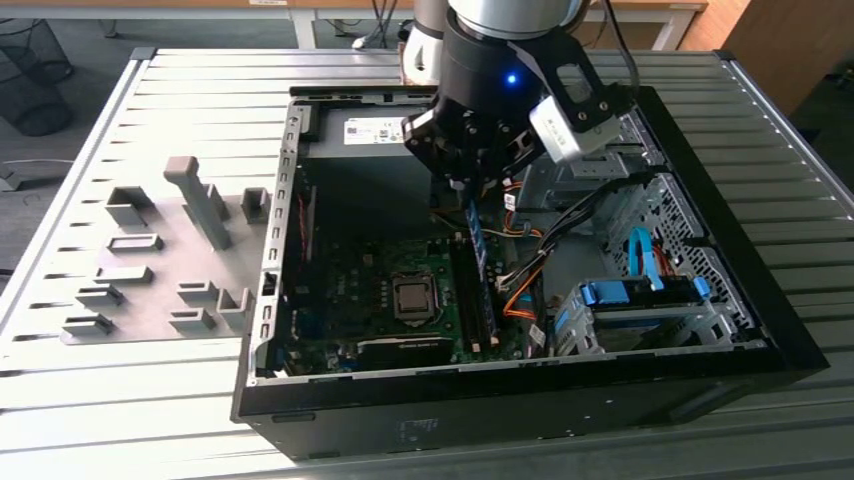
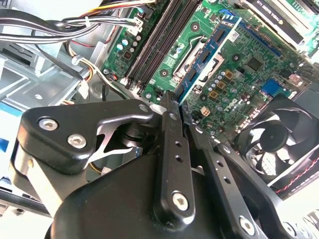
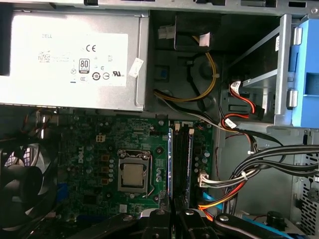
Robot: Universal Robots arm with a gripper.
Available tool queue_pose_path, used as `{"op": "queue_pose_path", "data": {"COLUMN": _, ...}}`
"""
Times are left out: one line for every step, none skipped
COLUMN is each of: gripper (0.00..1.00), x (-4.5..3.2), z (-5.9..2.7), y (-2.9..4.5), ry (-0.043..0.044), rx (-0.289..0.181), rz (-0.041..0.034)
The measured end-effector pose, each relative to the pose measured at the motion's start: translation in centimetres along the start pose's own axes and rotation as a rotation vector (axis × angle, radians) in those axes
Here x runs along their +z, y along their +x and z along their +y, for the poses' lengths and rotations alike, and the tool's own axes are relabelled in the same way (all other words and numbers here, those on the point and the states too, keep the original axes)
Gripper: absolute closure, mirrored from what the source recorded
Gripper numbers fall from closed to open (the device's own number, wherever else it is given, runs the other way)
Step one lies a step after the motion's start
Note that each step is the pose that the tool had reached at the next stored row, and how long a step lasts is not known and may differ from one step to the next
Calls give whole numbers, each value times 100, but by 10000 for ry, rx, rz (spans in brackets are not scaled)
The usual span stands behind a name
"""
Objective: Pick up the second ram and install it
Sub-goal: 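Insert the second ram into the second slot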
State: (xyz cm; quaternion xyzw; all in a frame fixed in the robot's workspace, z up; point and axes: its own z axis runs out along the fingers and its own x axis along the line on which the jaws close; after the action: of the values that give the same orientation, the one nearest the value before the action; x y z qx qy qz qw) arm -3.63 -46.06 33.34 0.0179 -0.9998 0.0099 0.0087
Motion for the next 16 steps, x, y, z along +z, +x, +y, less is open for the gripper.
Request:
{"op": "queue_pose_path", "data": {"gripper": 86, "x": 3, "z": 0, "y": 0, "ry": 0, "rx": 0, "rz": 0}}
{"op": "queue_pose_path", "data": {"gripper": 86, "x": 5, "z": 0, "y": 0, "ry": 2, "rx": 0, "rz": 0}}
{"op": "queue_pose_path", "data": {"gripper": 86, "x": 6, "z": 0, "y": 0, "ry": 2, "rx": 0, "rz": 1}}
{"op": "queue_pose_path", "data": {"gripper": 86, "x": 19, "z": 0, "y": 0, "ry": 1, "rx": 0, "rz": 0}}
{"op": "queue_pose_path", "data": {"gripper": 86, "x": 30, "z": 0, "y": 0, "ry": 1, "rx": 1, "rz": 0}}
{"op": "queue_pose_path", "data": {"gripper": 86, "x": 30, "z": 0, "y": -1, "ry": 0, "rx": 0, "rz": 0}}
{"op": "queue_pose_path", "data": {"gripper": 86, "x": 30, "z": 0, "y": -3, "ry": 1, "rx": 0, "rz": 0}}
{"op": "queue_pose_path", "data": {"gripper": 86, "x": 30, "z": 0, "y": -7, "ry": 0, "rx": -1, "rz": -1}}
{"op": "queue_pose_path", "data": {"gripper": 86, "x": 31, "z": 0, "y": -13, "ry": -1, "rx": -1, "rz": -1}}
{"op": "queue_pose_path", "data": {"gripper": 86, "x": 32, "z": -1, "y": -20, "ry": -1, "rx": 0, "rz": -1}}
{"op": "queue_pose_path", "data": {"gripper": 86, "x": 32, "z": -1, "y": -24, "ry": -1, "rx": -1, "rz": -1}}
{"op": "queue_pose_path", "data": {"gripper": 86, "x": 32, "z": -1, "y": -24, "ry": 0, "rx": 0, "rz": 0}}
{"op": "queue_pose_path", "data": {"gripper": 86, "x": 32, "z": -1, "y": -24, "ry": 1, "rx": 1, "rz": 1}}
{"op": "queue_pose_path", "data": {"gripper": 86, "x": 34, "z": -1, "y": -24, "ry": 2, "rx": 1, "rz": 1}}
{"op": "queue_pose_path", "data": {"gripper": 86, "x": 38, "z": 0, "y": -25, "ry": 0, "rx": 0, "rz": -1}}
{"op": "queue_pose_path", "data": {"gripper": 86, "x": 46, "z": 0, "y": -25, "ry": -2, "rx": 0, "rz": -1}}
